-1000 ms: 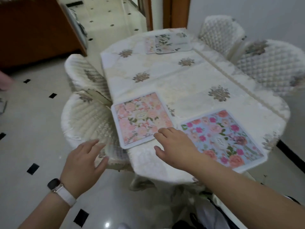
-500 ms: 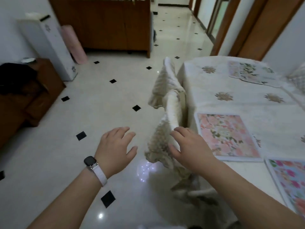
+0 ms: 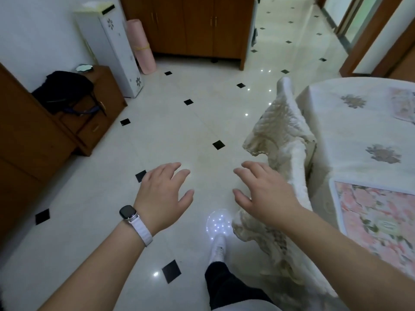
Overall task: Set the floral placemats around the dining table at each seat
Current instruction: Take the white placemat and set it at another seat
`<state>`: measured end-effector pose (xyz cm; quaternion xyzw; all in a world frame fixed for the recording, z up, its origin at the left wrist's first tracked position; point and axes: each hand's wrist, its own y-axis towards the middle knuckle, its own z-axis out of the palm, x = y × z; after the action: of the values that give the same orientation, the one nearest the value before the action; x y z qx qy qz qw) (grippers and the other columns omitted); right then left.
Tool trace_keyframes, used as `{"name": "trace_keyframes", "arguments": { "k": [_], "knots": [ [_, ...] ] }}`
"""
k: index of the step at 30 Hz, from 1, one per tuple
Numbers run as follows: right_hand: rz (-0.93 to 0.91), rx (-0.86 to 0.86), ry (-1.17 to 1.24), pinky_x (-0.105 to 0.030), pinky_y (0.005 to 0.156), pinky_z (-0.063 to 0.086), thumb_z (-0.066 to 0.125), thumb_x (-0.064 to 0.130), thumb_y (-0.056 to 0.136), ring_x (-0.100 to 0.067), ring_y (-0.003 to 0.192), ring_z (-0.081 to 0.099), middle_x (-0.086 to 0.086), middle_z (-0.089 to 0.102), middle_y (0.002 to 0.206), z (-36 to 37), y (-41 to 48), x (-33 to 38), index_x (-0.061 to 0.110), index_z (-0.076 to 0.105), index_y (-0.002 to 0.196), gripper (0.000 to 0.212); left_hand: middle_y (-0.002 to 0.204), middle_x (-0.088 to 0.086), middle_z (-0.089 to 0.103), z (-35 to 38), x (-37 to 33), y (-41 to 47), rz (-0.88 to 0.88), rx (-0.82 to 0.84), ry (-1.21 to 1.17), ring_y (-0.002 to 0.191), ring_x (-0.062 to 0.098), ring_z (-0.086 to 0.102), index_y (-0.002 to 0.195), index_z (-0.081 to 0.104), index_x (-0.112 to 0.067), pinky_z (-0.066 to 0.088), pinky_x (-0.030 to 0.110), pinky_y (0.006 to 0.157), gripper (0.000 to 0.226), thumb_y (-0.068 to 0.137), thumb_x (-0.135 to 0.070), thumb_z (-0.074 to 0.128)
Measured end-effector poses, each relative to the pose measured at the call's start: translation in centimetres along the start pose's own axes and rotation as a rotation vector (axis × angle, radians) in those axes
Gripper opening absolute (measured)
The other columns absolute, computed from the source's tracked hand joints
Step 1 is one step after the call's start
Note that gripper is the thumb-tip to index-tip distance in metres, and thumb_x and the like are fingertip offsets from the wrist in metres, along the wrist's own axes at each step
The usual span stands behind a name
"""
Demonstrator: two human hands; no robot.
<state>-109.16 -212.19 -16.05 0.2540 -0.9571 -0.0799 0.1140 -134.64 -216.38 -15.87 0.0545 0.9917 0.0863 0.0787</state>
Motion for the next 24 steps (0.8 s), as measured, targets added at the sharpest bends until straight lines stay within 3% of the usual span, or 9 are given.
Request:
{"name": "trace_keyframes", "arguments": {
  "k": [6, 12, 24],
  "knots": [
    [-0.004, -0.041, 0.031, -0.041, 0.077, 0.052, 0.047, 0.042, 0.083, -0.035, 0.105, 0.063, -0.013, 0.066, 0.116, 3.1, 11.0, -3.6, 0.011, 0.067, 0.113, 0.048, 0.132, 0.009, 0.058, 1.0, 3.9, 10.6, -0.023, -0.014, 0.014, 0.118, 0.03, 0.054, 0.116, 0.065, -0.017, 0.041, 0.044, 0.094, 0.045, 0.082, -0.043, 0.053],
    [0.001, -0.062, 0.055, -0.045, 0.086, 0.051, 0.047, 0.042, 0.084, -0.036, 0.112, 0.059, -0.012, 0.063, 0.123, 3.6, 20.4, -7.7, 0.013, 0.065, 0.116, 0.046, 0.131, 0.009, 0.059, 1.2, 5.9, 20.5, 0.009, -0.048, 0.06, 0.118, 0.029, 0.054, 0.119, 0.065, -0.015, 0.04, 0.044, 0.095, 0.05, 0.082, -0.045, 0.051],
    [0.025, -0.055, 0.019, -0.045, 0.094, 0.048, 0.048, 0.043, 0.082, -0.035, 0.117, 0.058, -0.011, 0.062, 0.127, 4.9, 32.4, -10.3, 0.015, 0.065, 0.119, 0.049, 0.133, 0.007, 0.059, 3.1, 11.6, 32.0, 0.057, 0.013, 0.089, 0.122, 0.031, 0.051, 0.121, 0.064, -0.019, 0.038, 0.047, 0.099, 0.052, 0.083, -0.051, 0.048]
  ]
}}
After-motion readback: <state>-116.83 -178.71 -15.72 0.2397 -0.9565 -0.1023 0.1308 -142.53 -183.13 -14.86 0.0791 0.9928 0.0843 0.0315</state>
